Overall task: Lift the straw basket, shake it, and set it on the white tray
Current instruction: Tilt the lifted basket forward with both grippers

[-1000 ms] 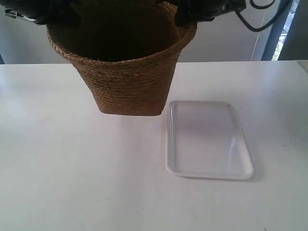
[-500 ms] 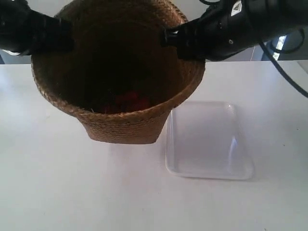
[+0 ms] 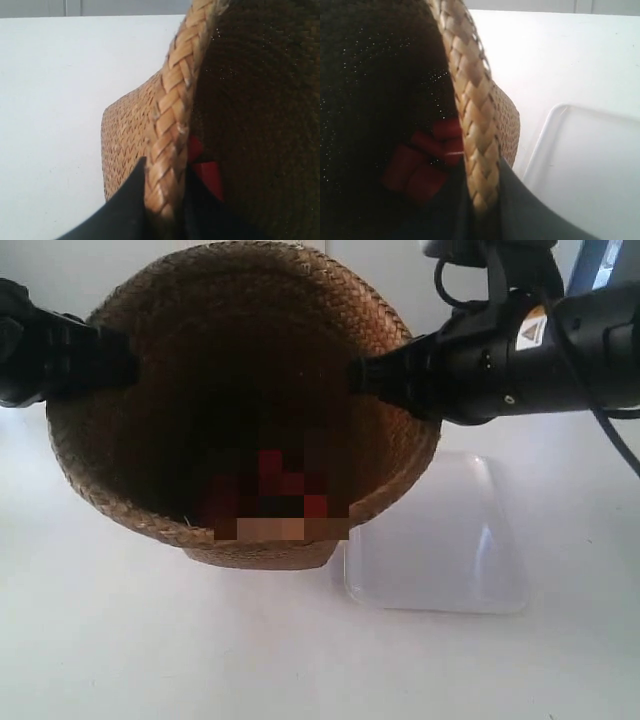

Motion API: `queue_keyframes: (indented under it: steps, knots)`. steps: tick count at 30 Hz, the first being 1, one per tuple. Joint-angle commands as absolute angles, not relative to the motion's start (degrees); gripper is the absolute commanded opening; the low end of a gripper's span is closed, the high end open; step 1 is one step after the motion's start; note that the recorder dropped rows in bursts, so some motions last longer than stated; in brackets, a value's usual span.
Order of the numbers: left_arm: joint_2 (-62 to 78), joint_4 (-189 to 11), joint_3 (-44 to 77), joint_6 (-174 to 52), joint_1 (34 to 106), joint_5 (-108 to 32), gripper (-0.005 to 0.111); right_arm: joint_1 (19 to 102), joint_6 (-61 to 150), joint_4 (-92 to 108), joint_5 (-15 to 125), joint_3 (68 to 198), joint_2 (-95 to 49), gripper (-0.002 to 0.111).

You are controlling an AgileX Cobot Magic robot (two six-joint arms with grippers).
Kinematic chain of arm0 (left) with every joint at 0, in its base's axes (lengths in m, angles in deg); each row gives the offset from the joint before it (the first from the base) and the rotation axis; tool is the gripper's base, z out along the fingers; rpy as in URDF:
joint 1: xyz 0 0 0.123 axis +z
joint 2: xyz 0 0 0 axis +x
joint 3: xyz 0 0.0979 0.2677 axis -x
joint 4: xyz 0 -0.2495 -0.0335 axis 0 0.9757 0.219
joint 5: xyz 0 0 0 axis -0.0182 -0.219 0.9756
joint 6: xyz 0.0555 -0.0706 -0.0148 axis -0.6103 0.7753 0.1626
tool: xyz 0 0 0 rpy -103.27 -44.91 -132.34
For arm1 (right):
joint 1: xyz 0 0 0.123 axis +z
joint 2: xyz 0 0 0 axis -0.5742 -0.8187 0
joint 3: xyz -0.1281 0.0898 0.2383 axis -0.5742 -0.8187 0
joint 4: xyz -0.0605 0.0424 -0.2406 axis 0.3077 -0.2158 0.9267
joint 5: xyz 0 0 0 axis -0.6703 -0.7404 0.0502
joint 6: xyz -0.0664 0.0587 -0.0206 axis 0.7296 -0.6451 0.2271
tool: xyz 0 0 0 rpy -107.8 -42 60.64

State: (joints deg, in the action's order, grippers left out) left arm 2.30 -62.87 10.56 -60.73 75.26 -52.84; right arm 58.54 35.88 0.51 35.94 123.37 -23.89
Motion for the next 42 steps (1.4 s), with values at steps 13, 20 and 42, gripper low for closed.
queue_keyframes:
  steps: [13, 20, 42]
  knots:
    - [2.9, -63.2, 10.3, -62.5, 72.4, -47.9, 0.000, 58.6, 35.2, 4.7, 41.4, 121.4, -23.9, 0.000]
    - [5.8, -63.5, 10.3, -64.4, 72.3, -43.3, 0.000, 58.6, 35.1, 3.9, 39.6, 122.4, -25.1, 0.000]
    - [4.0, -63.5, 4.8, -64.6, 68.0, -35.6, 0.000, 58.6, 38.5, 4.8, 40.0, 122.1, -26.8, 0.000]
